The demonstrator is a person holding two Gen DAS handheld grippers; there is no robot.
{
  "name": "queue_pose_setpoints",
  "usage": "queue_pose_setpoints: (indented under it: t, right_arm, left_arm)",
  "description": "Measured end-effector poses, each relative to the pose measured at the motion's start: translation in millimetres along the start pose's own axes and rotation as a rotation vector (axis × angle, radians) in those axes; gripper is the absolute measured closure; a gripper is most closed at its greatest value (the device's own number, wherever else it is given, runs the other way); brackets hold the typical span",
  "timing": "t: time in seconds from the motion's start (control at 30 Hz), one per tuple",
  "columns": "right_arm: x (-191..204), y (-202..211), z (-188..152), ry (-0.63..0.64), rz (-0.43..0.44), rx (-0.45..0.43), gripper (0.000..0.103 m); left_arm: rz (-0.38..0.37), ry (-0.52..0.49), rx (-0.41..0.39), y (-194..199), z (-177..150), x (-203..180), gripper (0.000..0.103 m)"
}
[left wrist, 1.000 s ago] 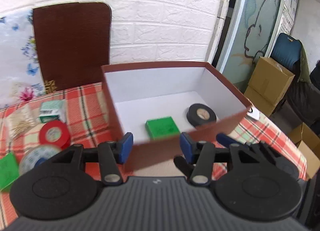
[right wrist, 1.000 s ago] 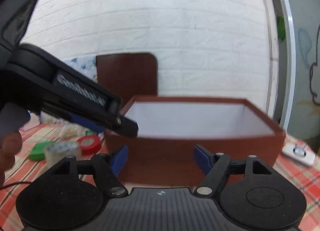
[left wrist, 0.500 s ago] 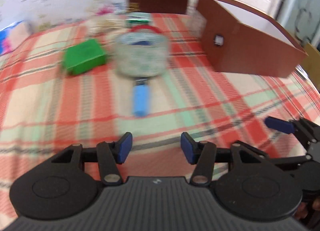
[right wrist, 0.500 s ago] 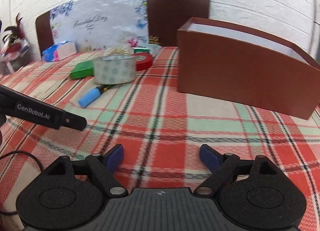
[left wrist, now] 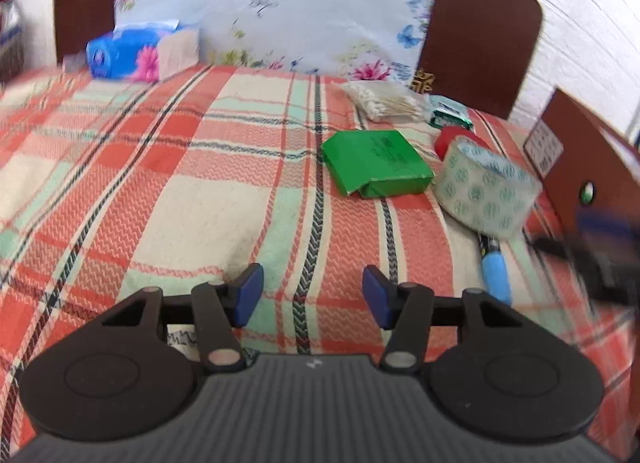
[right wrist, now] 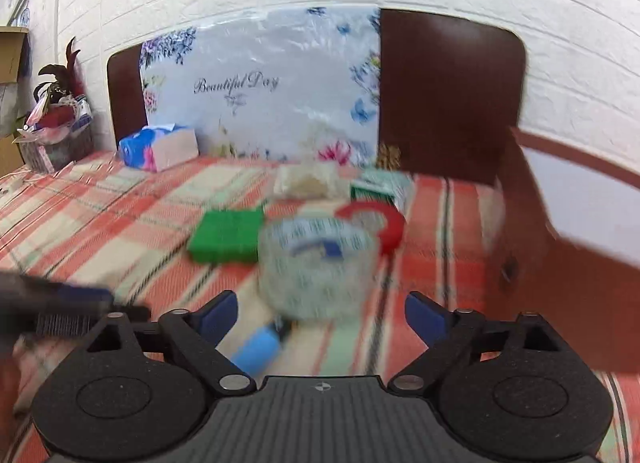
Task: Organize objects
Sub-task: 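Reach the right gripper to the clear packing tape roll and grasp it, then carry the clear tape roll with the right gripper into the brown box and release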
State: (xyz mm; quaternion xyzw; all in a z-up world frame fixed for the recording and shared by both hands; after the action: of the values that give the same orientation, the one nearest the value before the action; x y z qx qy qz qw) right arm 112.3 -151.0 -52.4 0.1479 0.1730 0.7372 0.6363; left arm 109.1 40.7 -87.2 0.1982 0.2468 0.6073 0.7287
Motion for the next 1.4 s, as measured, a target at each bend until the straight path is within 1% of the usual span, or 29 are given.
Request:
queue_pose_setpoints:
  t: [0.07, 0.1, 0.13, 0.2, 0.23, 0.27, 0.33, 0.4, 0.43, 0.5, 0.53, 0.6, 0.67, 0.73, 0.8, 0.87, 0.97, 1.0, 1.03, 1.07, 1.1, 1.13, 1.17, 1.2, 1.23, 1.27, 1.3, 1.4]
  right_arm:
    - [4, -27, 8, 0.040, -0.023, 0.026, 0.007]
    - [3, -41, 9, 0.056, -0.054, 0.054, 0.011]
    - [2, -52, 8, 0.063, -0.063, 0.079, 0.014]
    - [2, -56, 10, 0.054, -0.056, 0.072, 0.016]
    - [3, -49, 12, 0.053, -0.058, 0.062, 0.016]
    - [5, -37, 13, 0.051, -0.048, 0.032, 0.017]
    - [10, -2, 14, 0.084, -0.036, -0.053, 0.016]
    - [15, 34, 7, 0.136, -0.033, -0.123, 0.016]
    - [14, 51, -2, 0.153, -0.030, -0.135, 0.016]
    - [10, 75, -24, 0.159, -0.035, -0.111, 0.016]
    - [5, 82, -39, 0.150, -0.045, -0.076, 0.016]
    - [-5, 85, -66, 0.120, -0.063, 0.030, 0.015]
    - [-15, 87, -85, 0.057, -0.065, 0.092, 0.016]
    - [-21, 91, -86, 0.016, -0.067, 0.093, 0.014]
    - [-24, 95, -82, 0.014, -0.077, 0.076, 0.010]
    - [-22, 96, -84, 0.021, -0.075, 0.076, 0.010]
    - [-25, 94, -89, 0.010, -0.076, 0.100, 0.010]
    - [-25, 95, -92, 0.003, -0.073, 0.099, 0.010]
    - [-25, 95, -92, -0.002, -0.069, 0.101, 0.010]
    - [-25, 93, -92, -0.002, -0.065, 0.106, 0.009]
    - [-23, 90, -92, 0.002, -0.058, 0.111, 0.009]
    - [-22, 88, -91, 0.008, -0.051, 0.110, 0.010]
    - [-20, 86, -91, 0.014, -0.035, 0.110, 0.013]
    - [-18, 84, -89, 0.021, -0.003, 0.111, 0.019]
    - [-16, 84, -86, 0.032, -0.013, 0.103, 0.020]
    - [-15, 87, -82, 0.052, -0.030, 0.075, 0.020]
    - [-15, 93, -75, 0.077, -0.049, 0.028, 0.020]
    - [-25, 112, -44, 0.127, -0.120, -0.118, 0.019]
  left_arm:
    - [0.016, -0.049, -0.018, -1, -2, -7, 0.042]
    - [0.015, -0.058, -0.021, -2, -3, -7, 0.040]
    - [0.007, -0.056, -0.020, -2, -3, -7, 0.038]
    - [-0.013, -0.045, -0.018, -2, -2, -4, 0.036]
    - [-0.021, -0.042, -0.018, -2, -2, -3, 0.036]
    - [-0.027, -0.041, -0.019, -1, -2, -3, 0.036]
    - [-0.038, -0.036, -0.019, 2, -2, -2, 0.036]
    - [-0.054, -0.025, -0.013, 5, -2, -1, 0.036]
    - [-0.071, -0.015, -0.005, 7, -1, -1, 0.036]
    - [-0.132, 0.004, 0.022, 11, 0, -5, 0.037]
    - [-0.169, 0.014, 0.035, 14, 1, -9, 0.038]
    - [-0.250, 0.023, 0.054, 21, 4, -24, 0.038]
    - [-0.325, 0.005, 0.061, 29, 8, -46, 0.038]
    - [-0.388, -0.016, 0.071, 36, 12, -70, 0.038]
    - [-0.439, -0.029, 0.100, 39, 14, -91, 0.038]
    - [-0.451, -0.051, 0.137, 37, 12, -110, 0.038]
    - [-0.411, -0.118, 0.171, 31, 5, -134, 0.038]
    - [-0.390, -0.135, 0.190, 27, 0, -138, 0.040]
    - [-0.374, -0.143, 0.220, 21, -4, -142, 0.045]
    - [-0.376, -0.141, 0.249, 16, -9, -144, 0.047]
    - [-0.384, -0.135, 0.269, 12, -13, -146, 0.054]
    - [-0.389, -0.140, 0.280, 9, -15, -149, 0.066]
    - [-0.396, -0.143, 0.292, 7, -18, -153, 0.072]
    - [-0.376, -0.149, 0.300, 5, -19, -155, 0.076]
    - [-0.355, -0.169, 0.291, 7, -17, -158, 0.077]
    - [-0.348, -0.195, 0.267, 12, -10, -163, 0.078]
    - [-0.348, -0.216, 0.235, 19, -1, -166, 0.079]
    - [-0.397, -0.231, 0.129, 41, 41, -182, 0.079]
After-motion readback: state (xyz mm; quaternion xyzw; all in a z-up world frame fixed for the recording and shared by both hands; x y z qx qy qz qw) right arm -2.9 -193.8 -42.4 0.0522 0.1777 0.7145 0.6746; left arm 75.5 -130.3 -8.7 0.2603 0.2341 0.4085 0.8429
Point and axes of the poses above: each gripper's, at about its wrist camera, not at the fingertips, and y roughly against the way its jaws point, x to its left, z to its top, the point moved 6 cm from there along -y, roughly the way its jaws point, and after that the axes turned 4 degrees about -x, right-handed, at the moved point
